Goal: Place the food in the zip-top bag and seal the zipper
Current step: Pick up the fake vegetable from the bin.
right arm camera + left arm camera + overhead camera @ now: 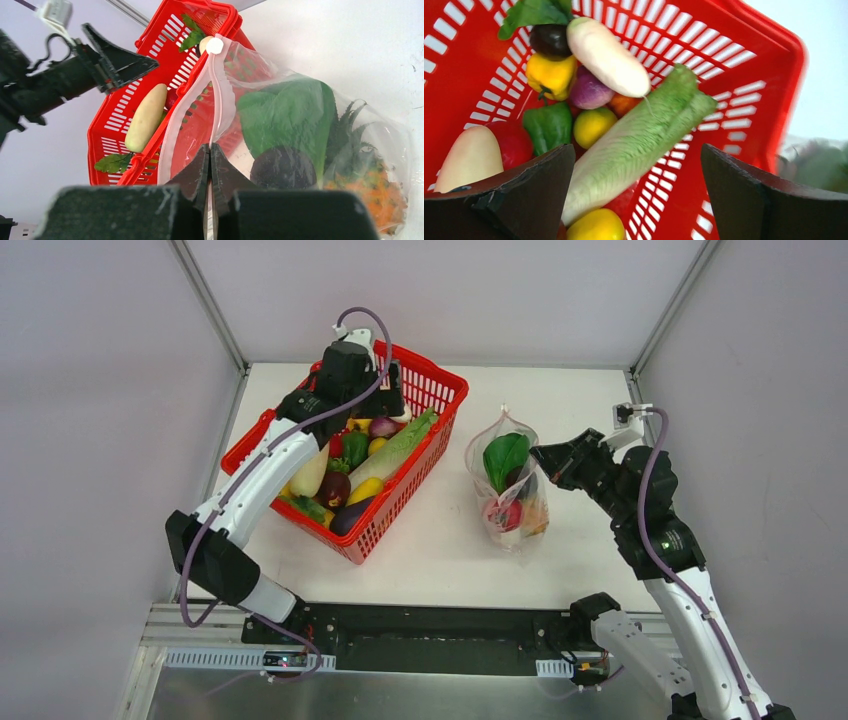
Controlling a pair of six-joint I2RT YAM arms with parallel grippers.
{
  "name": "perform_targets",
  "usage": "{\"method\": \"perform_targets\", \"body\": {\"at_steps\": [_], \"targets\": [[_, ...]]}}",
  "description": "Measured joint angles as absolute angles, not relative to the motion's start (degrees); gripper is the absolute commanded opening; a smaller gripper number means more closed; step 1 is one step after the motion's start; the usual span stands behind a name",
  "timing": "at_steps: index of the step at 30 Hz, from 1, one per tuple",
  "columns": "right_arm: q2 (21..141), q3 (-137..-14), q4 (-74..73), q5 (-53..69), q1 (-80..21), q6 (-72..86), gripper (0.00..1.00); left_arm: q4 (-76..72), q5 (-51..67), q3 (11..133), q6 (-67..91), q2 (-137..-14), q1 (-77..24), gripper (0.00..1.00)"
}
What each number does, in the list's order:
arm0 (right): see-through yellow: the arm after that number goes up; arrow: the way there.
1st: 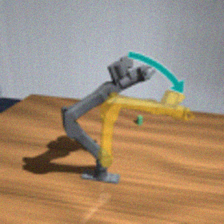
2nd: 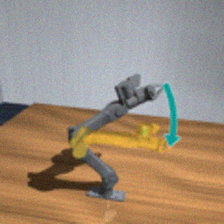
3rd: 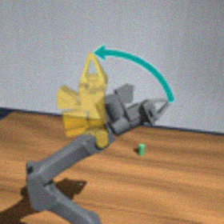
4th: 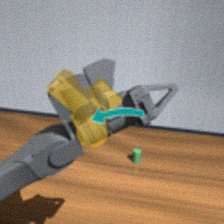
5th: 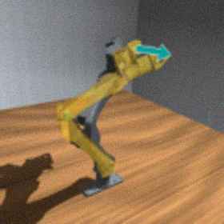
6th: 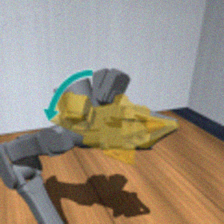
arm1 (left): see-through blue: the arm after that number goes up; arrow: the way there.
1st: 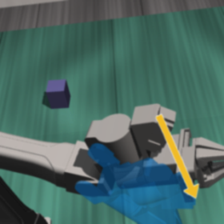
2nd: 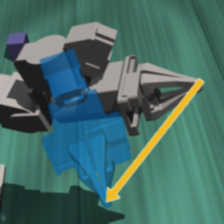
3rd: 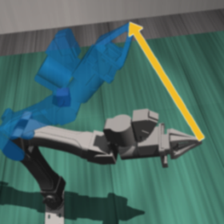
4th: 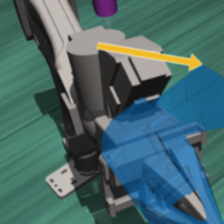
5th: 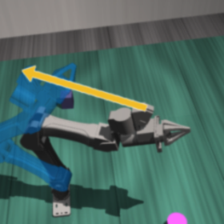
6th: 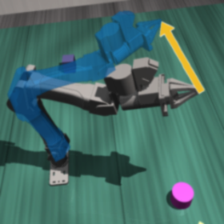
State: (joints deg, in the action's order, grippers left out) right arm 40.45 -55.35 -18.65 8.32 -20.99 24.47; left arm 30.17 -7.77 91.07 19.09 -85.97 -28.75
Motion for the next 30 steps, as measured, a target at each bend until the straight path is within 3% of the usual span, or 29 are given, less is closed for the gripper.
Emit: {"method": "perform_targets", "body": {"at_steps": [4, 8, 16, 30], "targets": [[40.5, -55.4, -18.6, 7.8, -21.0, 24.8, 0.0, 23.1, -8.5, 85.7, 24.0, -88.3, -24.5, 0.89], [40.5, -55.4, -18.7, 6.8, -21.0, 25.3, 0.0, 16.0, -10.9, 86.5, 29.4, -95.5, -22.0, 0.9], [40.5, -55.4, -18.7, 6.2, -21.0, 26.0, 0.0, 6.1, -14.2, 88.7, 41.5, -109.1, -21.7, 0.81], [41.3, -55.4, -18.6, 6.3, -21.0, 26.2, 0.0, 1.5, -21.3, 88.1, 51.7, -111.0, -21.7, 0.69]]}}
